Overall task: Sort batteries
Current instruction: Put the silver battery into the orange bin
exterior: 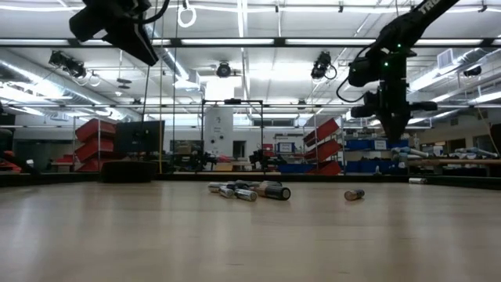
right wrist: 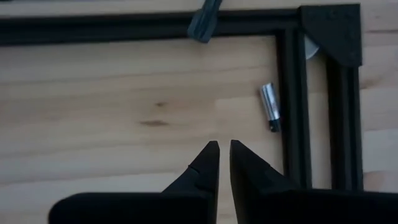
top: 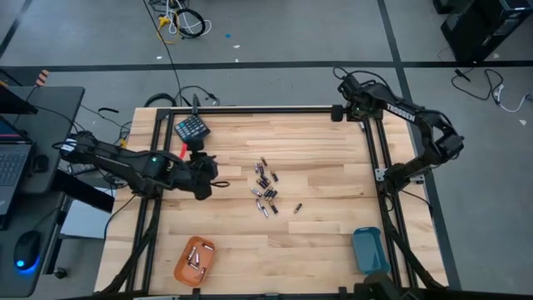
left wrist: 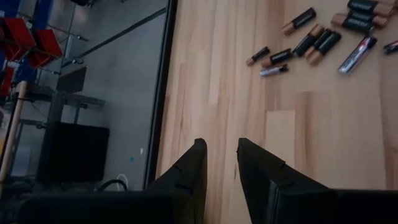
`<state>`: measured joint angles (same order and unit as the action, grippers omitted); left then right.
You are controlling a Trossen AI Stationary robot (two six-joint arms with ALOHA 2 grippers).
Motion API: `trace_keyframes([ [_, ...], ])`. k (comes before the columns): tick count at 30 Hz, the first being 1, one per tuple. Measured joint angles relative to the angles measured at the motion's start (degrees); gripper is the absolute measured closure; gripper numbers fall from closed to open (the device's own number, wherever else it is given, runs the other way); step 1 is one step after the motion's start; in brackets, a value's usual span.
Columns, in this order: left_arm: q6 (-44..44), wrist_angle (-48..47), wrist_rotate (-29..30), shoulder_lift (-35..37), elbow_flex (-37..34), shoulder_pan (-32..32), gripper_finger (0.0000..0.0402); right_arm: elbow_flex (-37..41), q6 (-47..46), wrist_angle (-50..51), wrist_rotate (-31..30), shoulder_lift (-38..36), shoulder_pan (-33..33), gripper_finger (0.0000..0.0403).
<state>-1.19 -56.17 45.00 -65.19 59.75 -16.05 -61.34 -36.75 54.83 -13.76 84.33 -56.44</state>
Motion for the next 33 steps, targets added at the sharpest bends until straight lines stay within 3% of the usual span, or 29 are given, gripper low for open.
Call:
trace_keyframes([
  [10,-1.8,-4.2,1.7,0.8,0.0,0.0,0.0314,7.3,0.1,-4.1,1.4,0.0,2.2,0.0375],
  [20,1.1,-4.0,6.4,3.2,0.0,0.0,0.0314,7.9,-3.3,-5.1,-6.2,0.0,5.1,0.0377],
  [24,1.5,-3.6,10.3,4.6,0.0,0.0,0.0314,7.9,-5.0,-8.8,-2.1,0.0,8.4,0.0375],
  [28,1.5,-3.6,14.5,6.0,0.0,0.1,0.0314,7.9,-5.9,-18.8,3.4,1.1,15.2,0.0376],
  [31,1.7,-3.4,16.0,7.0,0.0,0.1,0.0314,7.3,-6.0,-28.1,7.4,4.5,21.1,0.0378],
  [33,2.1,-3.3,16.4,7.6,0.0,0.1,0.0314,4.7,-5.0,-29.1,8.3,7.8,24.3,0.0378],
])
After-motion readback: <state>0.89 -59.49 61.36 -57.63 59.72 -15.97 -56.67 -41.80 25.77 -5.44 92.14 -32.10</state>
